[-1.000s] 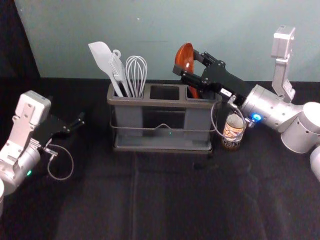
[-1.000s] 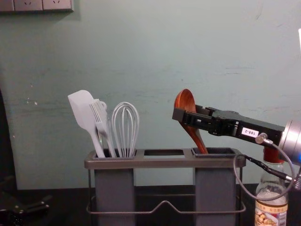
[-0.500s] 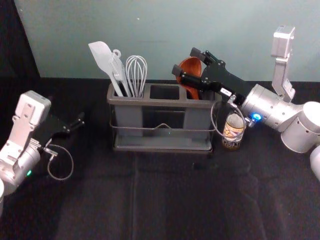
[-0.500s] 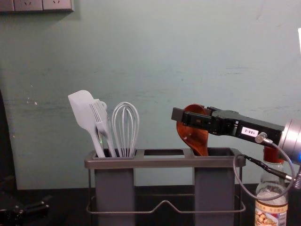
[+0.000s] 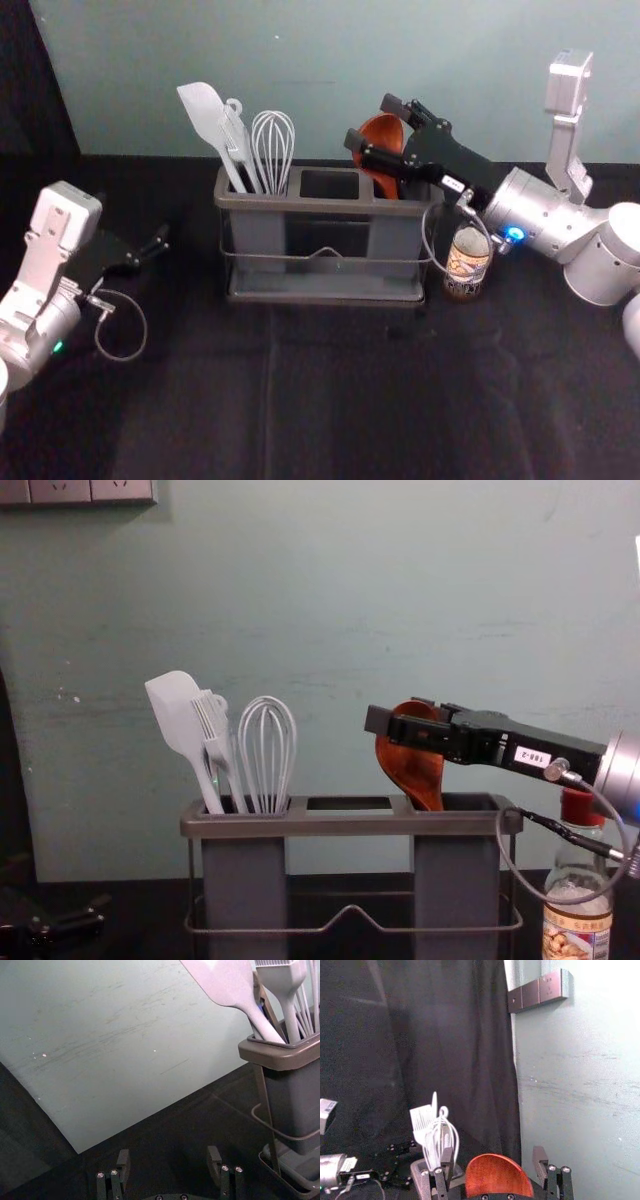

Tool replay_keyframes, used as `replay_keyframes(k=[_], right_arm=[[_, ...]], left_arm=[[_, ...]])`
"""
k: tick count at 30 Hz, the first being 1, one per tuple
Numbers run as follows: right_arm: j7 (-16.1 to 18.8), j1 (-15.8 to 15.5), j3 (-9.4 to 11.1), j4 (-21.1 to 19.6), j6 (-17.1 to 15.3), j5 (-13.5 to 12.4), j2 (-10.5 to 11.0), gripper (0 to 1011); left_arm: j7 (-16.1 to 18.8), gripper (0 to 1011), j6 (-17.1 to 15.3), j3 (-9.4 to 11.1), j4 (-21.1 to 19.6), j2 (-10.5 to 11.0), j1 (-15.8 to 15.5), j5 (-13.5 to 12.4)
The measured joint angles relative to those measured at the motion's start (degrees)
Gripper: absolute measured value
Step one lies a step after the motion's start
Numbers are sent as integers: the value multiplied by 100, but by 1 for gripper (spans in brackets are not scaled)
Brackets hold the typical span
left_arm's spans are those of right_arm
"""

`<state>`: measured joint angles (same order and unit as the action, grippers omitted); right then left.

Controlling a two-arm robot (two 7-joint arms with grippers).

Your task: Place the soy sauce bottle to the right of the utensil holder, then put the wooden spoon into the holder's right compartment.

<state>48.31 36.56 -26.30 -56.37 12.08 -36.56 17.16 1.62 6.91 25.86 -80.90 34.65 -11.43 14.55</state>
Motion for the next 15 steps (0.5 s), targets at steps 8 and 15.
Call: replay_keyframes(k=[8, 15], right_arm=[[-279, -263, 63, -711, -196, -2, 240, 1004], [-774, -502, 146, -1461, -558, 12, 510, 1004]], left_arm=[[0, 1005, 0, 0, 0, 0, 0, 0], [0, 1005, 0, 0, 0, 0, 0, 0]])
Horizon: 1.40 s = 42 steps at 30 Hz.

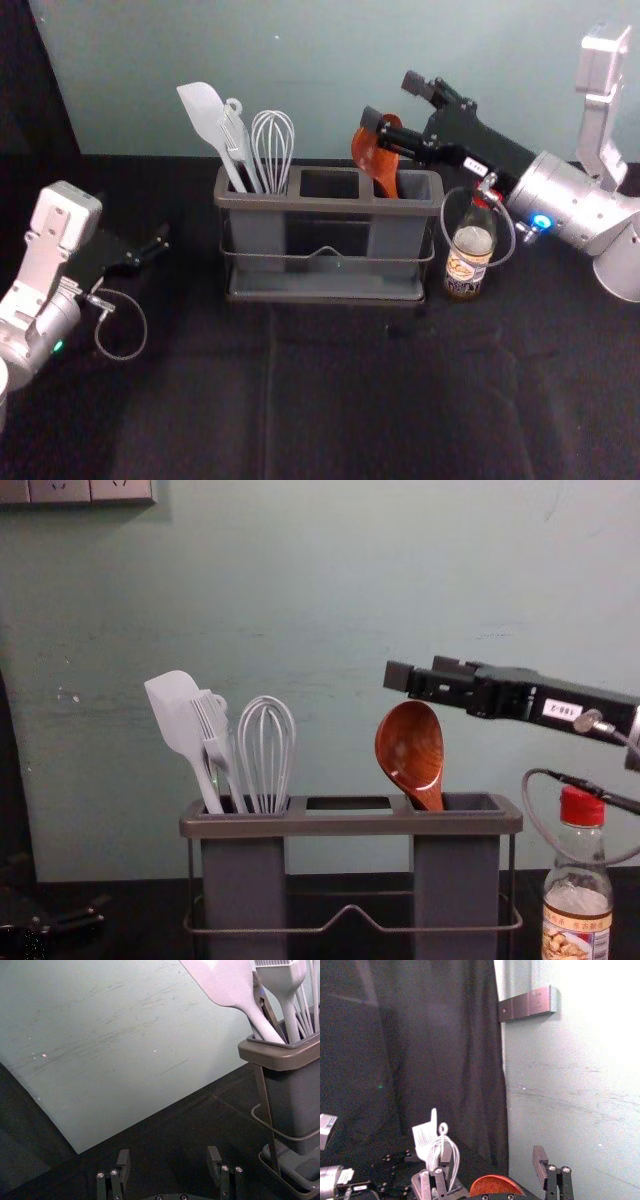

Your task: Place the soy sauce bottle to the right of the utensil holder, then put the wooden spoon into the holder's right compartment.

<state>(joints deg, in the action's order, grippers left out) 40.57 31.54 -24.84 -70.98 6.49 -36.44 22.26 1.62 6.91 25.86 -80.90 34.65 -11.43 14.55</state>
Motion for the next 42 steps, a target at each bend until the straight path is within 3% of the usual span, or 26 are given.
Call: replay_keyframes(k=[5, 15, 20, 25, 30, 33, 42], right_arm=[[-262, -119, 82, -407, -265, -20, 187, 1004], [-913, -577, 379, -1461, -1005, -235, 761, 1004], [-1323, -1050, 672, -2088, -1489, -515, 1195, 1004], [-1607, -1466, 944, -2431, -1664, -731, 1488, 1004], [-1903, -1935, 1210, -2562, -1807, -1005, 1679, 1004], [-2009, -2163, 1264, -2570, -1865, -1093, 1764, 1004], [-2031, -2536, 1175, -2469, -1873, -1090, 1931, 1004]], left_arm=[[0, 1005, 0, 0, 0, 0, 0, 0], [0, 1005, 0, 0, 0, 0, 0, 0], [0, 1005, 0, 0, 0, 0, 0, 0], [0, 1005, 0, 0, 0, 0, 0, 0], [0, 1005, 0, 0, 0, 0, 0, 0], [0, 1005, 0, 0, 0, 0, 0, 0], [0, 1005, 0, 0, 0, 0, 0, 0]])
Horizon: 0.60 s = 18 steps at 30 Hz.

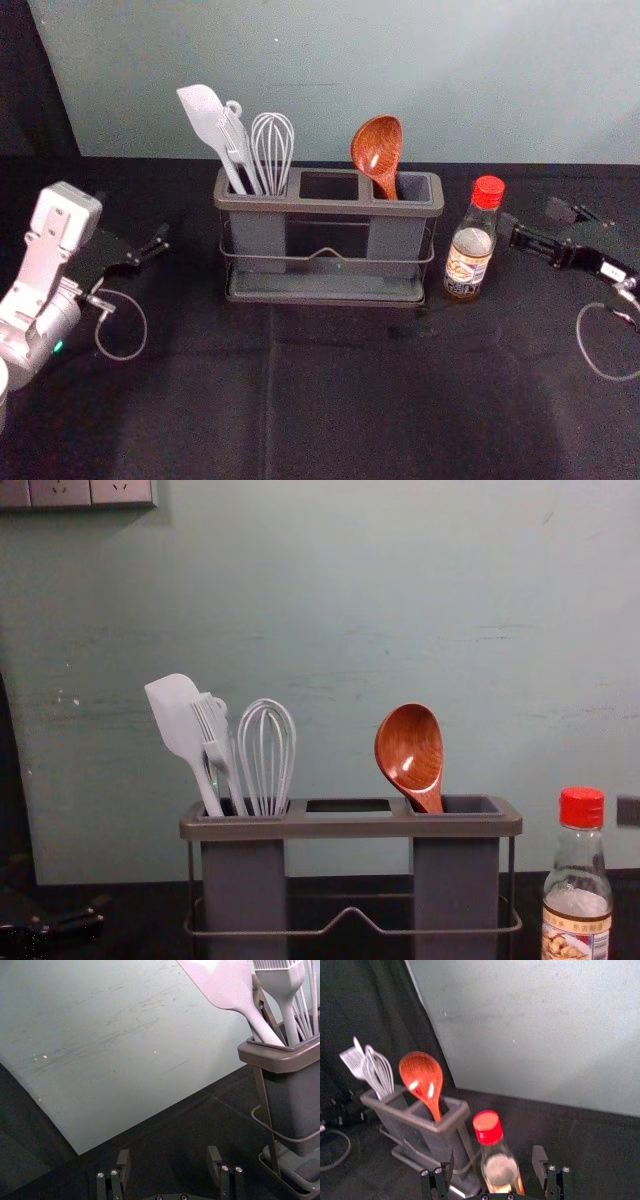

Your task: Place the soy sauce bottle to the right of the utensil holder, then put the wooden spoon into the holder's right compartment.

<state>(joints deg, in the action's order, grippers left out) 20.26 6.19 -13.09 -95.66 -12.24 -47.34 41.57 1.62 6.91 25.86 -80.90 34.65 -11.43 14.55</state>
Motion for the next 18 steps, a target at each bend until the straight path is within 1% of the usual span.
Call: replay_keyframes(k=[5, 7, 10, 11, 14, 15, 18], right_arm=[[-111, -82, -85, 84, -15, 129, 13, 1004], [-152, -84, -122, 132, -34, 182, -11, 1004], [-254, -56, -215, 239, -40, 347, -82, 1004], [-317, -23, -279, 312, -6, 502, -138, 1004], [-403, 21, -360, 379, 38, 710, -202, 1004], [-445, 53, -410, 415, 58, 834, -239, 1004], [-487, 110, -486, 483, 61, 1008, -317, 1004]], left_arm=[[0, 1005, 0, 0, 0, 0, 0, 0], [0, 1005, 0, 0, 0, 0, 0, 0], [0, 1005, 0, 0, 0, 0, 0, 0], [0, 1005, 0, 0, 0, 0, 0, 0], [0, 1005, 0, 0, 0, 0, 0, 0], [0, 1005, 0, 0, 0, 0, 0, 0], [0, 1005, 0, 0, 0, 0, 0, 0]])
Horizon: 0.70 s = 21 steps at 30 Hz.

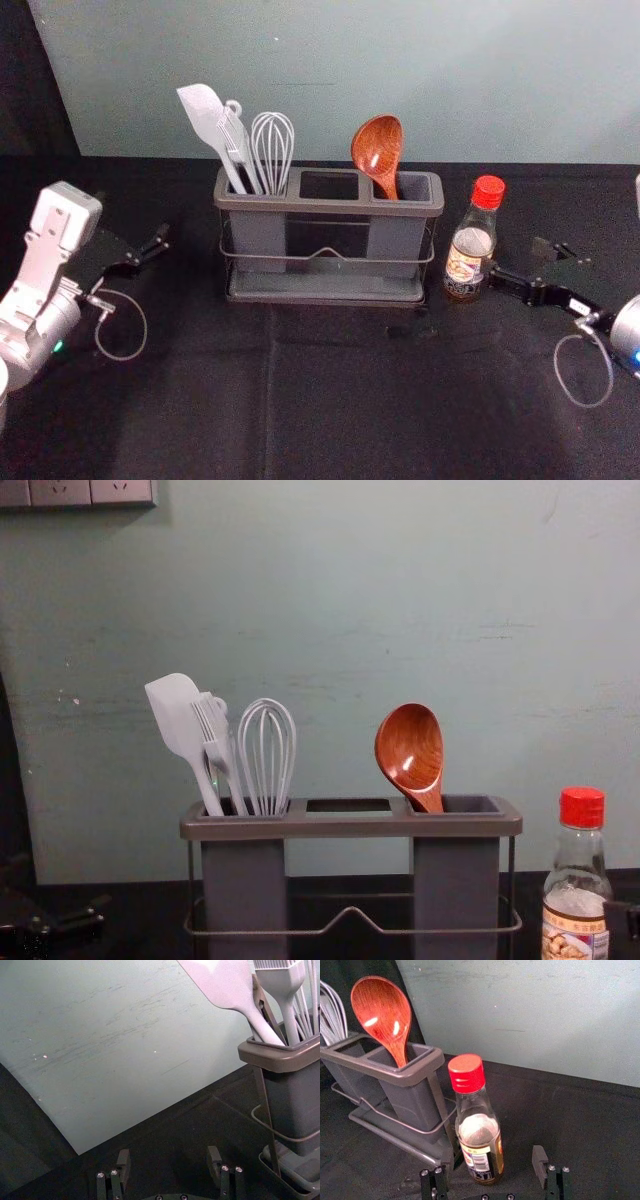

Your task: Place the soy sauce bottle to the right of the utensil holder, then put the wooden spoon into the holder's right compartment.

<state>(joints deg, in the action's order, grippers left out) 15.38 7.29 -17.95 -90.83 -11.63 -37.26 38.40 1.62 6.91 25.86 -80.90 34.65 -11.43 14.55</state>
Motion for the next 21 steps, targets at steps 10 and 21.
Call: replay_keyframes(k=[10, 21], right_arm=[[52, 57, -50, 96, -7, 122, -87, 1004], [49, 52, -43, 77, -6, 111, -76, 1004]], left_arm=[[0, 1005, 0, 0, 0, 0, 0, 0], [0, 1005, 0, 0, 0, 0, 0, 0]])
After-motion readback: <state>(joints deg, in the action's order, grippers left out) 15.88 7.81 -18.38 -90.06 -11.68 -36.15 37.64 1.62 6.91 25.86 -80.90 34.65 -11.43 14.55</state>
